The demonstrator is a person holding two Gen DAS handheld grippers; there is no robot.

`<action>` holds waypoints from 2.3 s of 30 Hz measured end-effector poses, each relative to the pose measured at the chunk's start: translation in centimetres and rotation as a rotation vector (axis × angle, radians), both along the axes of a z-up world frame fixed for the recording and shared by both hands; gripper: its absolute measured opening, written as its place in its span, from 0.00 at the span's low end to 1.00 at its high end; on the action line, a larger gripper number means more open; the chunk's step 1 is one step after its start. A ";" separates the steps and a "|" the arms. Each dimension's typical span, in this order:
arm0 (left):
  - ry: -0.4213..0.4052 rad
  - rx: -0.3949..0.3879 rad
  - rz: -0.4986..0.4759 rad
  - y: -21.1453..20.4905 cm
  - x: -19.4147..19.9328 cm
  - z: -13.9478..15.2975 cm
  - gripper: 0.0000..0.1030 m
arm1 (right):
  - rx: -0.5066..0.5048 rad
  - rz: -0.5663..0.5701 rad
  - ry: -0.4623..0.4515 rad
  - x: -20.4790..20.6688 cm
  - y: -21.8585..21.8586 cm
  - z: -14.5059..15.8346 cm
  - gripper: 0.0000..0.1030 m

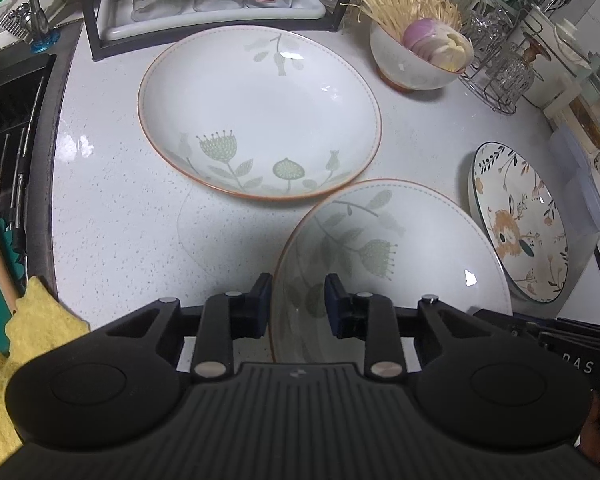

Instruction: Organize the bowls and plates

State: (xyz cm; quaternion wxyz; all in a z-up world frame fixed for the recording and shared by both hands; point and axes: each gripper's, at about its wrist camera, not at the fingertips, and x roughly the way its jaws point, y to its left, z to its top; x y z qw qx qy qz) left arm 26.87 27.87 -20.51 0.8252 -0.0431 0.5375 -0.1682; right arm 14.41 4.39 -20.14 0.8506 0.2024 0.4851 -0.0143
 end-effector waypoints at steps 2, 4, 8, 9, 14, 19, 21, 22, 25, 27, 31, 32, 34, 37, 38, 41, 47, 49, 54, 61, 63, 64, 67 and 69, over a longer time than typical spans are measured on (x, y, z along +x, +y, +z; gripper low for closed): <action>0.017 -0.016 0.007 0.3 0.1 0.0 0.30 | -0.049 0.037 -0.005 0.2 0.5 0.1 0.21; 0.026 -0.017 0.005 0.4 0.1 0.0 0.30 | -0.050 0.043 -0.005 0.4 0.5 0.1 0.22; 0.036 -0.015 -0.008 0.6 -0.2 0.5 0.30 | -0.011 0.038 0.003 0.4 0.1 0.0 0.22; 0.038 -0.016 -0.009 0.5 -0.3 0.7 0.30 | -0.016 0.046 0.003 0.3 0.1 0.1 0.22; 0.024 -0.013 -0.019 0.0 -0.5 2.1 0.30 | 0.003 0.049 -0.007 -0.3 -0.4 1.1 0.22; 0.002 -0.042 -0.023 -0.9 -0.6 4.2 0.30 | 0.013 0.027 -0.046 -0.9 -1.7 2.9 0.22; -0.010 -0.055 -0.030 -1.5 -0.6 5.3 0.30 | 0.014 0.014 -0.067 -1.1 -2.3 3.7 0.22; -0.017 -0.061 -0.034 -1.7 -0.6 5.8 0.30 | 0.012 0.007 -0.077 -1.2 -2.6 4.1 0.22; -0.043 -0.073 -0.046 -2.6 -0.5 7.2 0.30 | 0.007 -0.009 -0.106 -1.3 -3.4 5.3 0.22; -0.058 -0.083 -0.052 -3.1 -0.4 8.1 0.30 | 0.006 -0.021 -0.129 -1.5 -4.0 5.9 0.22; -0.080 -0.099 -0.059 -4.3 -0.2 9.4 0.30 | 0.004 -0.036 -0.170 -1.7 -5.3 7.0 0.22; -0.086 -0.099 -0.062 -4.7 -0.2 9.6 0.30 | 0.002 -0.039 -0.179 -1.8 -5.6 7.2 0.22; -0.094 -0.100 -0.067 -5.4 -0.2 9.9 0.30 | -0.006 -0.042 -0.193 -2.0 -6.2 7.5 0.22; -0.090 -0.107 -0.061 -6.6 -0.3 9.9 0.30 | -0.015 -0.044 -0.207 -2.1 -7.3 7.8 0.22; -0.088 -0.110 -0.058 -7.1 -0.4 9.9 0.30 | -0.017 -0.044 -0.211 -2.2 -7.8 7.8 0.22; -0.084 -0.113 -0.049 -8.5 -0.4 9.7 0.30 | -0.024 -0.048 -0.216 -2.1 -9.0 7.7 0.22; -0.052 -0.109 -0.029 -11.7 -0.2 8.5 0.30 | -0.035 -0.054 -0.208 -1.8 -11.9 7.0 0.22; -0.032 -0.105 -0.027 -12.7 -0.1 7.7 0.30 | -0.037 -0.055 -0.201 -1.7 -12.8 6.7 0.22; 0.012 -0.084 -0.026 -15.3 0.4 5.9 0.30 | -0.040 -0.056 -0.175 -1.3 -15.1 5.3 0.22; 0.083 -0.063 -0.001 -17.8 1.6 3.4 0.30 | -0.055 -0.048 -0.167 -0.1 -17.2 3.3 0.22; 0.089 -0.039 -0.006 -18.3 1.8 2.9 0.30 | -0.057 -0.041 -0.170 0.3 -17.5 2.8 0.22; 0.094 -0.034 -0.005 -18.4 2.0 2.7 0.30 | -0.060 -0.036 -0.174 0.5 -17.6 2.7 0.22; 0.098 -0.022 -0.002 -18.5 2.3 2.4 0.30 | -0.067 -0.022 -0.187 1.0 -17.5 2.6 0.22; 0.099 -0.015 0.005 -18.5 2.5 2.2 0.30 | -0.067 -0.015 -0.189 1.3 -17.5 2.4 0.22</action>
